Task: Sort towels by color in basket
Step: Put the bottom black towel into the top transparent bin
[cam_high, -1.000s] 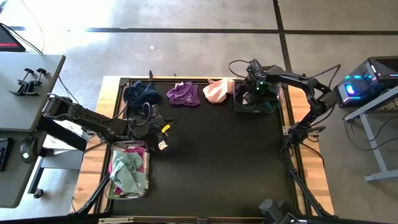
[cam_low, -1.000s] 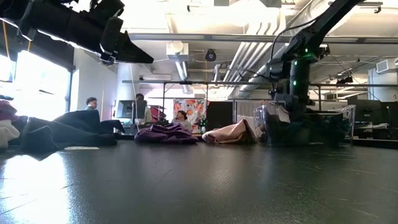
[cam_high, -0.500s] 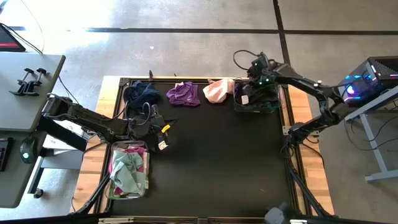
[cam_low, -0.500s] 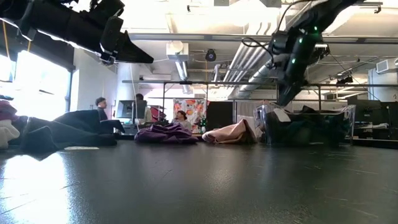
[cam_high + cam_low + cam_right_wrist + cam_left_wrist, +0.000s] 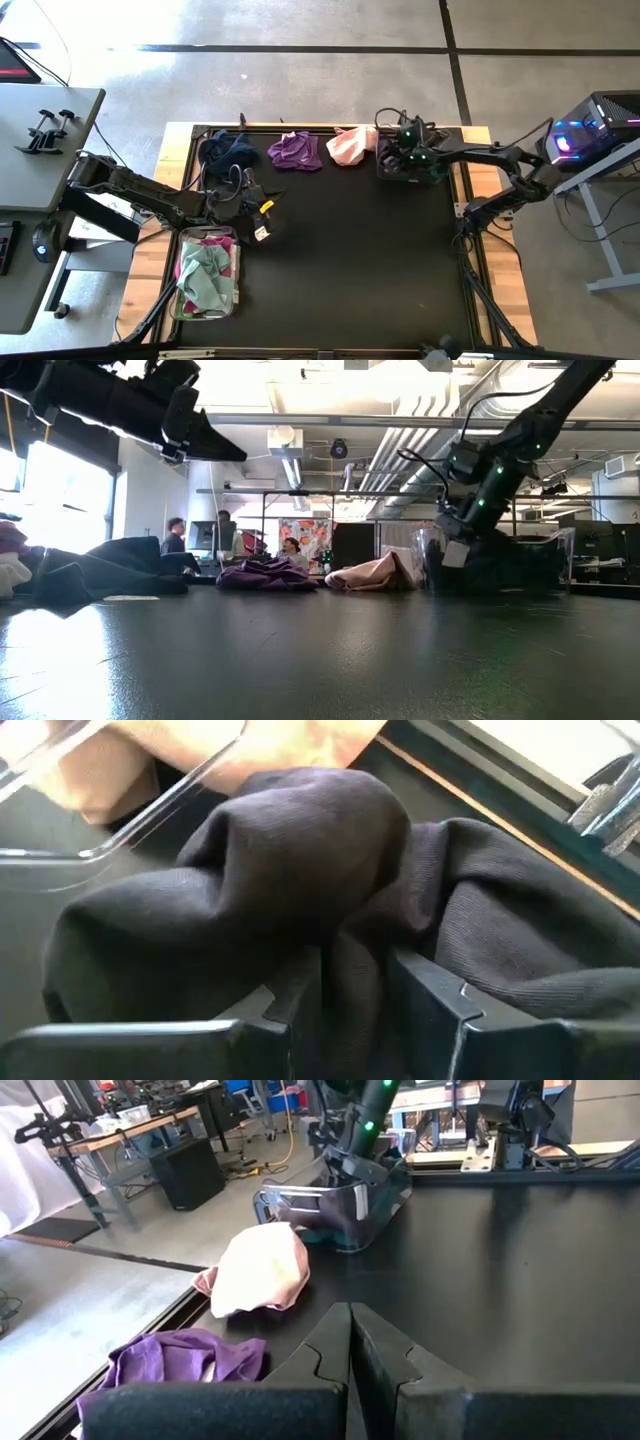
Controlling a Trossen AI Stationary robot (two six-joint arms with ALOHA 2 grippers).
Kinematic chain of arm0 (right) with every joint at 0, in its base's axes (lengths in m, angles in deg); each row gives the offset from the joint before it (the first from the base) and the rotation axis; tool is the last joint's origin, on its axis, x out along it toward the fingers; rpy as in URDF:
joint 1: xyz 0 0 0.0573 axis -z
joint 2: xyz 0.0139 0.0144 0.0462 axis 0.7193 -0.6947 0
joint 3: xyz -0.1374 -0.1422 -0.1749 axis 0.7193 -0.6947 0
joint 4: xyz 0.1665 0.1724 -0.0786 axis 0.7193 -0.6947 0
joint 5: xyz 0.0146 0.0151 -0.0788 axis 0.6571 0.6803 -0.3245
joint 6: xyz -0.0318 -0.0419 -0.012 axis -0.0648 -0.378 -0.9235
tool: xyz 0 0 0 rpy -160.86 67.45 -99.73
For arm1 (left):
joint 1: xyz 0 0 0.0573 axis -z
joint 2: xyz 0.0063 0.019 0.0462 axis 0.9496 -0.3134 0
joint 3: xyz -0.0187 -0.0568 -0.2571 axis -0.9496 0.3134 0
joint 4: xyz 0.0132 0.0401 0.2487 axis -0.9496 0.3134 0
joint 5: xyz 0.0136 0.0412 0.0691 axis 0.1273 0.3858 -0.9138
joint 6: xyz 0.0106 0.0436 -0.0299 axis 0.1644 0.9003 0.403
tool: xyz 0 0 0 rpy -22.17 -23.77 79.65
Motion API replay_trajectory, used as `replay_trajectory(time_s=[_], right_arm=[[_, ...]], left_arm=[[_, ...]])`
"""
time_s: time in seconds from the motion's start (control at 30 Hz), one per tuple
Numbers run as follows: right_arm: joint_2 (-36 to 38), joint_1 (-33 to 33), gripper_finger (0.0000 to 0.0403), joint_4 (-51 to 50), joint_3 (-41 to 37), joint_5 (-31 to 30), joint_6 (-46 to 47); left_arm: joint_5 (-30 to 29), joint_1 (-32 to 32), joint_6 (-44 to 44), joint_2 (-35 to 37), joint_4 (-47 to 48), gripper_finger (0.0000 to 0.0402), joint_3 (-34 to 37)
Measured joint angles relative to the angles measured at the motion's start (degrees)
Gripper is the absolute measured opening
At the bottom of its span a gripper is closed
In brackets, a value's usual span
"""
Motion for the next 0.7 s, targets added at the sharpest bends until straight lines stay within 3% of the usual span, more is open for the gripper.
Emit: replay_trajectory(time_s=[0.2,0.4,0.5,0.6,0.7], right_arm=[[4.2,-1.2,0.0112,-7.2,5.8,-1.7,-1.4],[9.9,-2.5,0.0112,-31.8,17.5,-7.3,1.3],[10.2,-2.5,0.0107,-43.6,21.7,-13.0,4.8],[10.2,-1.9,0.0089,-47.1,22.0,-18.3,6.9],[9.9,-1.0,0.0068,-45.1,18.5,-17.9,8.1]], left_arm=[[-0.1,0.0,-0.6,0.0,-0.2,0.0,0.0],[-0.1,0.0,-0.9,0.0,-0.2,0.0,0.0],[-0.1,0.0,-0.9,0.0,-0.2,0.0,0.0],[-0.1,0.0,-0.9,0.0,-0.2,0.0,0.0],[-0.1,0.0,-0.9,0.0,-0.1,0.0,0.0]])
